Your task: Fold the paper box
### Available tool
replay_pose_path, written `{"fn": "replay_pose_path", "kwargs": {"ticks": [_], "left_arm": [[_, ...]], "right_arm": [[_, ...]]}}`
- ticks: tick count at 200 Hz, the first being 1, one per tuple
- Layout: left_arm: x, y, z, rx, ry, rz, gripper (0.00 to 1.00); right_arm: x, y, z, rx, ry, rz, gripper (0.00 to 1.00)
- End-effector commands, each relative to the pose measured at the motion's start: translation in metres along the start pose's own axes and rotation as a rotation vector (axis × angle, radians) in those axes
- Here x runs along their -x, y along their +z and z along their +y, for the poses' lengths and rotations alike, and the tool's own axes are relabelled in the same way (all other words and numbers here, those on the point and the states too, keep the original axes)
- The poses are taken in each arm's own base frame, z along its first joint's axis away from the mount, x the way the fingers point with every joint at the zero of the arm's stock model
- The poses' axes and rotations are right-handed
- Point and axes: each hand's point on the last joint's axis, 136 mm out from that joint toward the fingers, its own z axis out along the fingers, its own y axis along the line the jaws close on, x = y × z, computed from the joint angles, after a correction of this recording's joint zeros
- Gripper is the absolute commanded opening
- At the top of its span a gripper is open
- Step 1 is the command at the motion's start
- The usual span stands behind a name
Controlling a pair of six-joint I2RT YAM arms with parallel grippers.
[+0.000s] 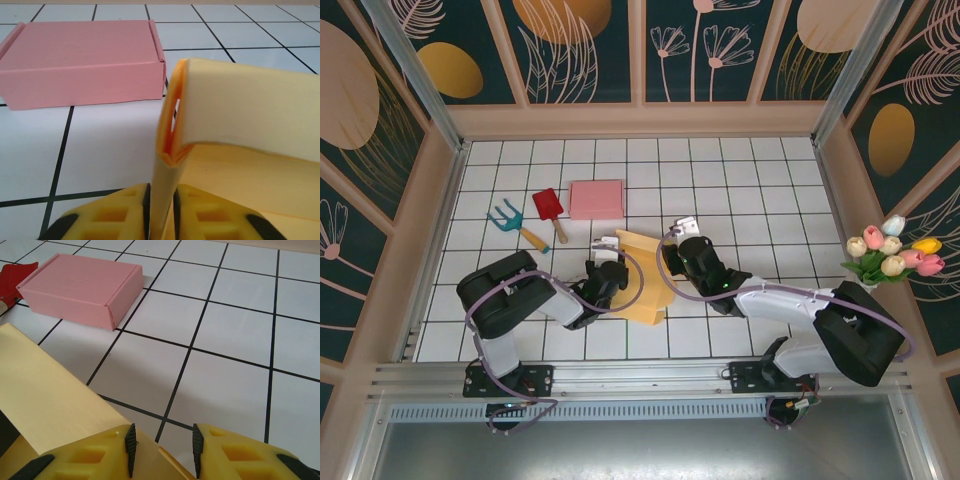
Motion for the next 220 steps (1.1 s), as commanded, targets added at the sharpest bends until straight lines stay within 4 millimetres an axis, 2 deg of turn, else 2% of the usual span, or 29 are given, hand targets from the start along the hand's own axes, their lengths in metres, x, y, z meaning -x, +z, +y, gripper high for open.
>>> {"fn": "replay_pose_path", "kwargs": {"ticks": [1,13,58,69,78,101,114,136,150,183,220], "left_arm": [[-0.002,-0.004,0.011,0.032,0.006,0.012,0.3],[-0.001,-0.005,0.012,0.033,0.01,0.01,0.34],[0.014,-0.004,0.016,0.079,0.058,-0.035,0.37],[0.021,-0.004,0.012,0.069,0.072,-0.054,0.38],[0.027,-0.004,0.009,0.053,0.077,-0.07,0.42],[0.036,-0.003,0.003,0.03,0.103,-0.098,0.42],[0.039,-0.001,-0.001,0.011,0.108,-0.103,0.36],[0.042,0.0,-0.008,-0.024,0.103,-0.111,0.1],[0.042,0.001,-0.014,-0.053,0.089,-0.11,0.02],[0.038,0.003,-0.022,-0.093,0.037,-0.089,0.0],[0.02,0.006,-0.009,-0.042,0.02,-0.052,0.0]], "right_arm": [[-0.013,-0.001,0.004,0.014,0.002,0.041,0.39],[-0.013,-0.001,0.004,0.013,0.002,0.041,0.39],[-0.016,0.0,0.006,0.024,-0.014,0.05,0.39],[-0.017,0.0,0.006,0.027,-0.018,0.055,0.39],[-0.018,0.0,0.007,0.029,-0.021,0.056,0.39],[-0.017,0.0,0.007,0.035,-0.033,0.055,0.39],[-0.018,0.0,0.008,0.037,-0.04,0.056,0.39],[-0.02,0.001,0.008,0.037,-0.052,0.063,0.39],[-0.021,0.003,0.009,0.036,-0.057,0.066,0.38],[-0.019,0.004,0.009,0.037,-0.048,0.057,0.38],[-0.004,-0.004,0.01,0.051,0.015,0.017,0.38]]}}
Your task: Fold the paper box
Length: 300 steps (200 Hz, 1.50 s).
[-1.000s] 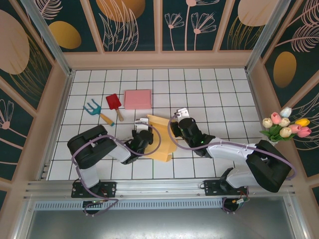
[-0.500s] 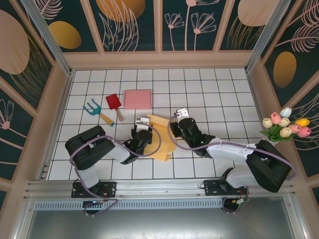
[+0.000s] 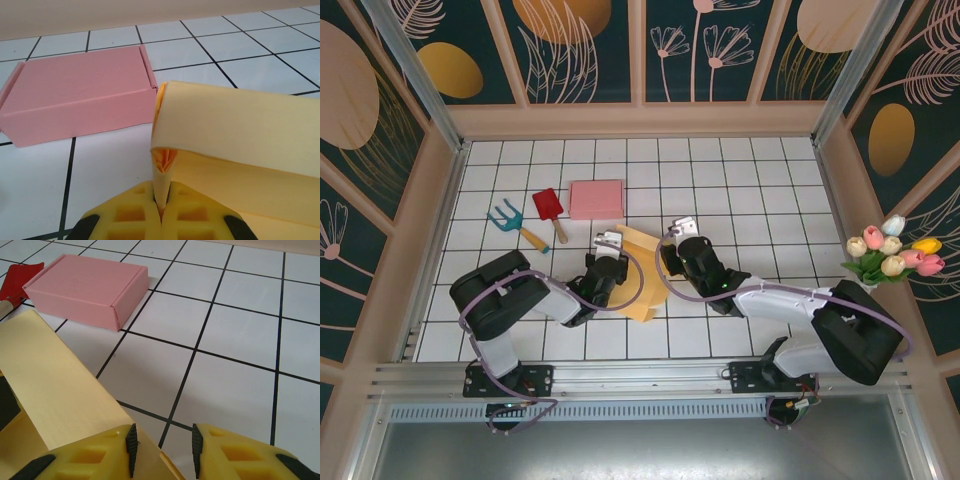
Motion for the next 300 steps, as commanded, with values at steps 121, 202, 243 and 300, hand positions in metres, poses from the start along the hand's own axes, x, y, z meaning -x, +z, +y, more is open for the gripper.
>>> {"fn": "replay_pose_path", "kwargs": {"ticks": [121,202,243,300], "left_arm": [[-0.012,-0.025,0.014,0.026,-0.151,0.012,0.0],[-0.002,-0.035,0.0,0.056,-0.125,-0.011,0.0],[-0.003,-0.034,0.001,0.069,-0.135,-0.009,0.0],[-0.005,-0.033,-0.006,0.037,-0.155,0.001,0.0]], "right_arm": [[0.047,-0.045,0.02,0.119,0.438,-0.026,0.47],[0.037,-0.021,0.017,0.051,0.456,-0.008,0.5],[0.02,-0.023,0.003,0.026,0.523,-0.02,0.51],[0.001,-0.015,0.018,0.15,0.551,0.026,0.52]]}}
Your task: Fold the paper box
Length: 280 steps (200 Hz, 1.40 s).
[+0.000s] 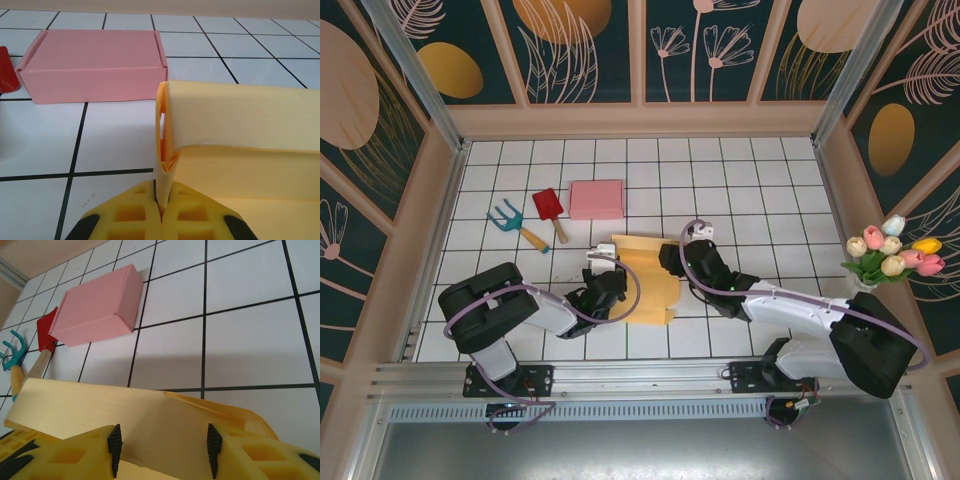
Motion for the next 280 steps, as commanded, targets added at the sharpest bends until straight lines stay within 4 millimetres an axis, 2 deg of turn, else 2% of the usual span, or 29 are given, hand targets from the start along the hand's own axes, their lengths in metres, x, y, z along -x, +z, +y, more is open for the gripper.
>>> {"fn": "replay_pose_path", "kwargs": {"ticks": [1,37,68,82,101,126,169,227,280], "left_arm": [[0.004,0.001,-0.007,-0.009,-0.038,-0.011,0.0],[0.004,0.0,-0.011,-0.021,-0.032,-0.008,0.0],[0.003,-0.001,-0.014,-0.027,-0.031,-0.007,0.0],[0.003,-0.001,-0.013,-0.025,-0.033,-0.004,0.0],[0.002,0.0,-0.013,-0.02,-0.035,0.002,0.0],[0.002,0.0,-0.011,-0.005,-0.035,0.009,0.0],[0.004,-0.002,-0.009,0.004,-0.039,0.007,0.0],[0.011,-0.006,-0.009,-0.008,-0.045,0.005,0.0],[0.013,-0.008,-0.008,-0.008,-0.048,0.007,0.0]], "right_arm": [[-0.001,0.003,0.017,0.118,0.049,0.0,0.52],[-0.005,0.005,0.041,0.231,0.073,0.049,0.49],[0.003,-0.003,0.048,0.29,0.12,0.014,0.35],[0.005,-0.005,0.041,0.268,0.126,-0.01,0.3],[0.006,-0.006,0.028,0.208,0.111,-0.024,0.3],[-0.002,-0.005,0.01,0.119,0.048,-0.008,0.45],[-0.027,-0.007,-0.019,0.053,-0.035,0.028,0.49],[-0.04,-0.01,-0.029,0.055,-0.089,0.042,0.5],[-0.038,-0.011,-0.043,0.016,-0.098,0.004,0.5]]}}
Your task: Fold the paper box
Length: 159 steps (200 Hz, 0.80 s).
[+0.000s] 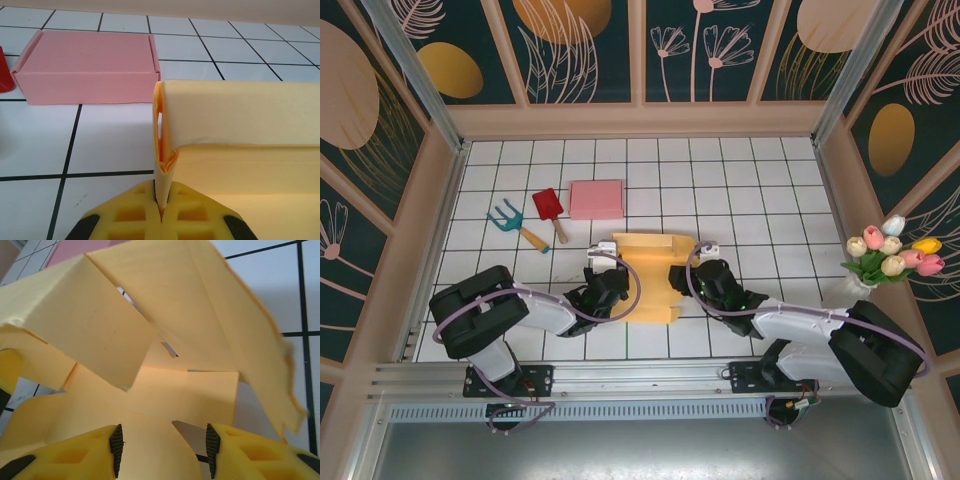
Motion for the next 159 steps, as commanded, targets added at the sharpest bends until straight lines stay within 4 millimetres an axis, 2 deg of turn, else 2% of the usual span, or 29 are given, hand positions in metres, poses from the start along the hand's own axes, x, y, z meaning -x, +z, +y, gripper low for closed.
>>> {"fn": "replay_pose_path", "kwargs": {"ticks": [1,89,159], "left_arm": [[0.005,-0.003,-0.001,-0.001,-0.021,-0.007,0.0],[0.005,-0.002,-0.005,-0.008,-0.015,0.0,0.0],[0.001,-0.001,-0.007,-0.018,-0.006,0.01,0.0]], "right_arm": [[0.008,-0.001,-0.008,-0.025,-0.008,-0.053,0.5],[0.0,0.015,-0.033,-0.086,0.012,-0.014,0.51],[0.015,0.026,-0.019,0.039,0.069,-0.034,0.51]]}}
